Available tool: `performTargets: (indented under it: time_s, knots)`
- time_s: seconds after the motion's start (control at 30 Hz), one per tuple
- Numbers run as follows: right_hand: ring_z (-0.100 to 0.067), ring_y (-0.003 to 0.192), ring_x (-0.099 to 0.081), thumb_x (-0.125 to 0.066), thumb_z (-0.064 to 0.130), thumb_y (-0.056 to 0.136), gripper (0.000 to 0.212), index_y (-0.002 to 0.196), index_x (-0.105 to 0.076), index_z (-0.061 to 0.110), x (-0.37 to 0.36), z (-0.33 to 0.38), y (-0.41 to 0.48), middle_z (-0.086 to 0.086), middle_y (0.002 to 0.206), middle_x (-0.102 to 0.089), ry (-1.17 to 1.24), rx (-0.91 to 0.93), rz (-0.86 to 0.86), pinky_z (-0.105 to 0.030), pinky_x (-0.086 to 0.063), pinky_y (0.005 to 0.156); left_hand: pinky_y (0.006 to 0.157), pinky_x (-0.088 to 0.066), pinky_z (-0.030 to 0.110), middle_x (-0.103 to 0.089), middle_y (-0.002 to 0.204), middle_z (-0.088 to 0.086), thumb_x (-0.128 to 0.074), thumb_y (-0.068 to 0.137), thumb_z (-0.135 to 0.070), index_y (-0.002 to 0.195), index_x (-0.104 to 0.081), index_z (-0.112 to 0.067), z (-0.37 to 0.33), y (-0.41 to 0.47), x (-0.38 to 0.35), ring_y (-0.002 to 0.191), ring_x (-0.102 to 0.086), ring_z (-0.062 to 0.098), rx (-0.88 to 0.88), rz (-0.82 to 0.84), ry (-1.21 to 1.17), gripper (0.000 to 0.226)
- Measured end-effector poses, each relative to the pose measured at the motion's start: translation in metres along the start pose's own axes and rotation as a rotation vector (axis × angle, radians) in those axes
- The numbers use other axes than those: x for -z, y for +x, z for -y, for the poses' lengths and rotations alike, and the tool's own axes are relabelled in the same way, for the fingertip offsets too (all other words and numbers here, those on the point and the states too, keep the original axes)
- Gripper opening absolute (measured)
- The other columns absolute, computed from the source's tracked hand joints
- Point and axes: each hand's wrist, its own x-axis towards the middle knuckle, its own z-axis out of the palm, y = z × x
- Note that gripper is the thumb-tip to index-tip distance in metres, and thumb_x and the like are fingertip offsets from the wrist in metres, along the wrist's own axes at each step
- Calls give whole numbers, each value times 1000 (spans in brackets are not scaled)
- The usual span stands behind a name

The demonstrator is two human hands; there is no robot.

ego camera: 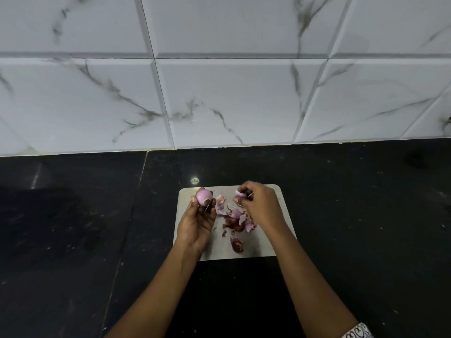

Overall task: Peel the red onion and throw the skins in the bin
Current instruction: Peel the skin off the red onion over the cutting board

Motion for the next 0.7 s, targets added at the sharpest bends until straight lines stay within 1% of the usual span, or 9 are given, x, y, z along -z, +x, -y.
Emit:
performTargets:
  time_s: [0.07, 0.13, 0.23, 0.33, 0.37, 0.43, 0.5, 0.57, 0.7]
  knots:
    - [-14, 84, -63, -73, 25, 79, 26, 104, -68, 20, -3, -5, 2, 0, 106, -65, -117, -25, 122, -22, -49, 66, 65, -58, 24, -70, 100, 8, -41, 99, -21, 114, -62, -13, -1, -2, 0, 78, -72, 19, 10, 46, 7, 27]
    - [-18, 89, -62, -70, 27, 81, 26, 105, -69, 21, -6, -6, 2, 0, 111, -61, -145, -6, 109, -29, -50, 73, 68, -59, 26, -72, 97, 7, -41, 99, -16, 116, -62, -15, 0, -5, -2, 81, -71, 21, 4, 84, 31, 27]
    - [-11, 86, -61, -65, 25, 85, 17, 102, -69, 24, -6, 0, 1, 5, 109, -61, 79, -12, 32, -27, -50, 76, 68, -58, 25, -69, 102, 6, -43, 97, -11, 124, -57, -15, 0, -8, -3, 83, -71, 17, -64, 112, 148, 31]
    - [-3, 85, -60, -65, 20, 86, 19, 104, -68, 26, -6, 10, -2, 10, 104, -63, 332, -19, 147, -18, -50, 72, 69, -56, 22, -67, 105, 5, -49, 91, -1, 129, -52, -19, 0, -10, -4, 85, -70, 11, -187, 116, 367, 42]
    - [-4, 86, -61, -65, 18, 86, 22, 106, -67, 26, -6, 14, -3, 11, 103, -63, 386, -12, 186, -16, -50, 70, 70, -55, 22, -68, 103, 4, -53, 88, 2, 129, -52, -19, 0, -10, -3, 86, -70, 11, -227, 119, 414, 46]
    - [-8, 86, -64, -64, 18, 87, 25, 110, -66, 26, -5, 16, -3, 11, 104, -64, 442, 1, 238, -18, -54, 66, 75, -56, 23, -70, 102, 5, -61, 79, 3, 129, -53, -17, 0, -11, -2, 92, -69, 15, -281, 136, 462, 54]
    - [-10, 85, -65, -65, 16, 86, 24, 107, -67, 26, -5, 17, -1, 10, 103, -64, 430, 22, 242, -22, -57, 66, 80, -56, 26, -71, 105, 7, -67, 70, -2, 127, -55, -18, -1, -12, -1, 100, -67, 19, -315, 148, 488, 61]
    - [-9, 84, -65, -68, 16, 83, 20, 100, -69, 27, -5, 17, 0, 9, 98, -66, 379, 48, 205, -25, -59, 67, 85, -54, 30, -70, 110, 7, -70, 67, -5, 122, -57, -22, -1, -13, -2, 106, -65, 22, -347, 160, 527, 59]
    - [-6, 78, -66, -67, 12, 83, 12, 91, -71, 21, -2, 16, 1, 9, 85, -69, 277, 151, 114, -20, -57, 69, 95, -50, 38, -69, 112, 1, -74, 68, -10, 121, -59, -24, 0, -14, -3, 112, -62, 19, -430, 176, 637, 56]
